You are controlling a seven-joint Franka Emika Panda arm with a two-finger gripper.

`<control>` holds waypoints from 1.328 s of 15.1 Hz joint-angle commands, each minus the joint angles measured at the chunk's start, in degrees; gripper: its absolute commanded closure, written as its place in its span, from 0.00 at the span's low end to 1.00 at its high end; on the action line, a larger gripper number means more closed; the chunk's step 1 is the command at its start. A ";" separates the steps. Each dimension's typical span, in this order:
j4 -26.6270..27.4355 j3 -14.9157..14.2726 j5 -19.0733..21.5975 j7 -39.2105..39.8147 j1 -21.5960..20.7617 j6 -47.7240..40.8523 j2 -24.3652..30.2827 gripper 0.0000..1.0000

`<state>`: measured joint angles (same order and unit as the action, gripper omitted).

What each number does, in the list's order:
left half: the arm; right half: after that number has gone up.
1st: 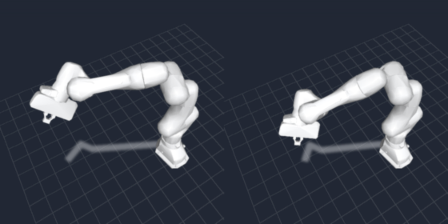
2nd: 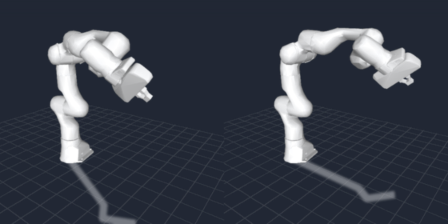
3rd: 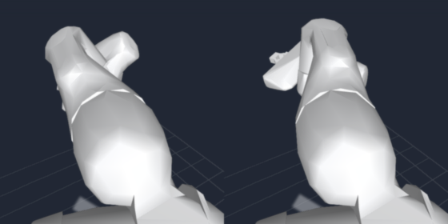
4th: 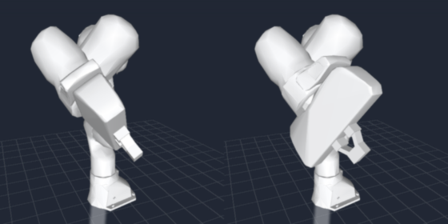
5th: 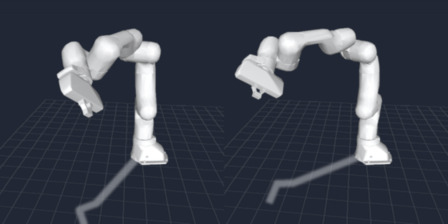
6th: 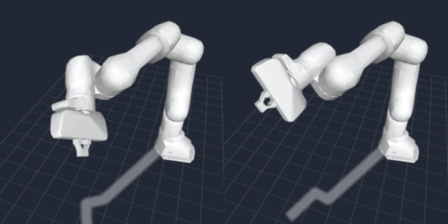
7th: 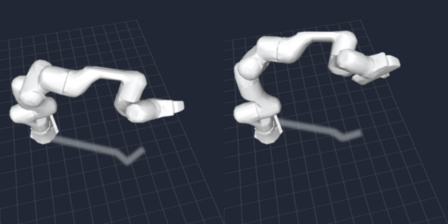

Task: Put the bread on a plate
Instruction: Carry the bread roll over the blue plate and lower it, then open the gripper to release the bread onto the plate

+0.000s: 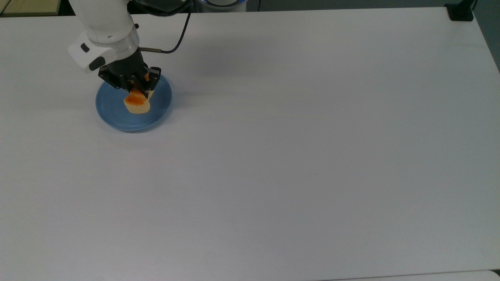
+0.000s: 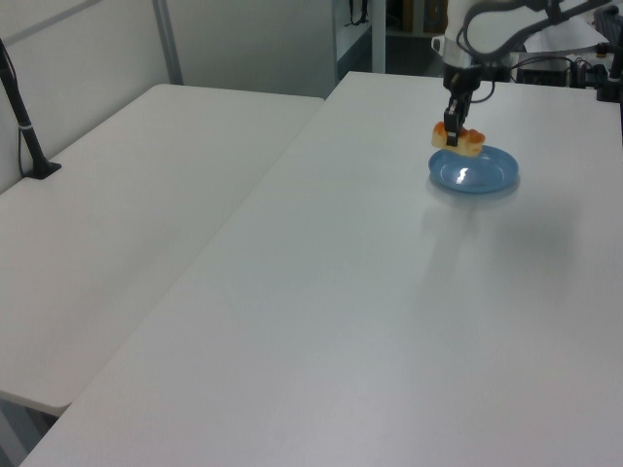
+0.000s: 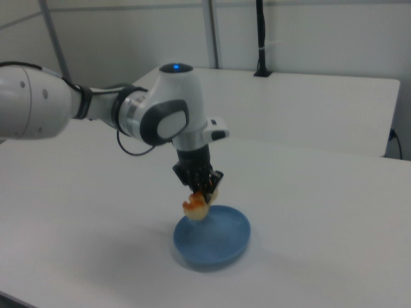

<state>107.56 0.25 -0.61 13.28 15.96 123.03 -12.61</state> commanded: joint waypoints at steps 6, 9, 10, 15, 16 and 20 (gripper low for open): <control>6.51 -3.42 -1.32 1.48 2.06 7.93 -0.14 0.73; 7.04 -3.42 -2.46 1.48 2.06 7.93 -0.14 0.47; 7.31 -3.42 -2.82 1.48 2.06 7.93 -0.14 0.33; 7.40 -3.42 -3.00 1.31 1.97 7.93 -0.23 0.04; 7.31 -3.42 -3.00 1.22 1.97 7.84 -0.49 0.02; 6.17 -3.42 -2.21 -0.62 1.97 5.48 2.75 0.00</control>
<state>113.01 -3.09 -2.78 14.09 18.01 129.22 -13.84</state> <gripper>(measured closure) 0.000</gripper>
